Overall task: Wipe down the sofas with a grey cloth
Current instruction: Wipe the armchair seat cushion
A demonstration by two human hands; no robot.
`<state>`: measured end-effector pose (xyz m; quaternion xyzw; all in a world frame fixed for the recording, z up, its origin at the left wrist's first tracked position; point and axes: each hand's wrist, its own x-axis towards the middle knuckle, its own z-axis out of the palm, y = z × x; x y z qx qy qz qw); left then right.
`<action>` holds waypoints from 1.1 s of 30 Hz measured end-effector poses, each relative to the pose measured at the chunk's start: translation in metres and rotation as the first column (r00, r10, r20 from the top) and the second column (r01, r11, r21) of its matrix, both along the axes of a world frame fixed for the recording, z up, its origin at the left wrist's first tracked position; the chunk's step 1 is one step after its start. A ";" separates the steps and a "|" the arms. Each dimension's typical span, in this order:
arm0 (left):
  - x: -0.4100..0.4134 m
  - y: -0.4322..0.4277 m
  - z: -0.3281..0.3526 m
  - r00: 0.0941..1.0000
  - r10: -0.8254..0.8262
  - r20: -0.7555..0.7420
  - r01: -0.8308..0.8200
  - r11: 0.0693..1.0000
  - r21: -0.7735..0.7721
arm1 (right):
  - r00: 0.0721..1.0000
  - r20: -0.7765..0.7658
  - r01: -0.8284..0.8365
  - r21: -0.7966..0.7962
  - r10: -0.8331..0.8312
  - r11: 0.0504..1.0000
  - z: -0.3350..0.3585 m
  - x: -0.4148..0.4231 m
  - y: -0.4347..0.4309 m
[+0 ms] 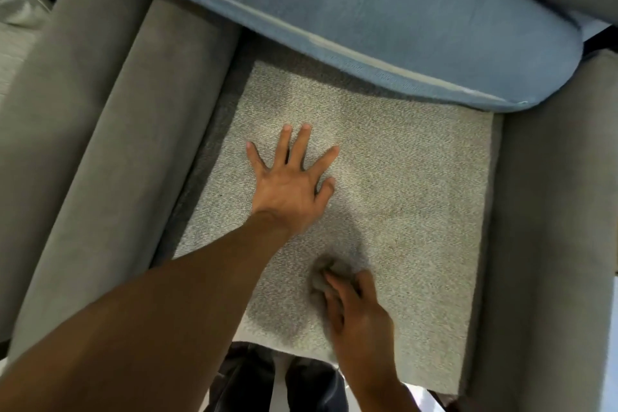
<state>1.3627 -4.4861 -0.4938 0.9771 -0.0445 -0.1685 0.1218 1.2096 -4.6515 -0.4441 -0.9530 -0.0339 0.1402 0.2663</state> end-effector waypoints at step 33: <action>-0.012 0.042 -0.001 0.963 0.269 0.010 -0.269 0.963 -0.015 | 0.921 0.314 0.216 0.081 -0.231 0.973 -0.015 0.147 0.062</action>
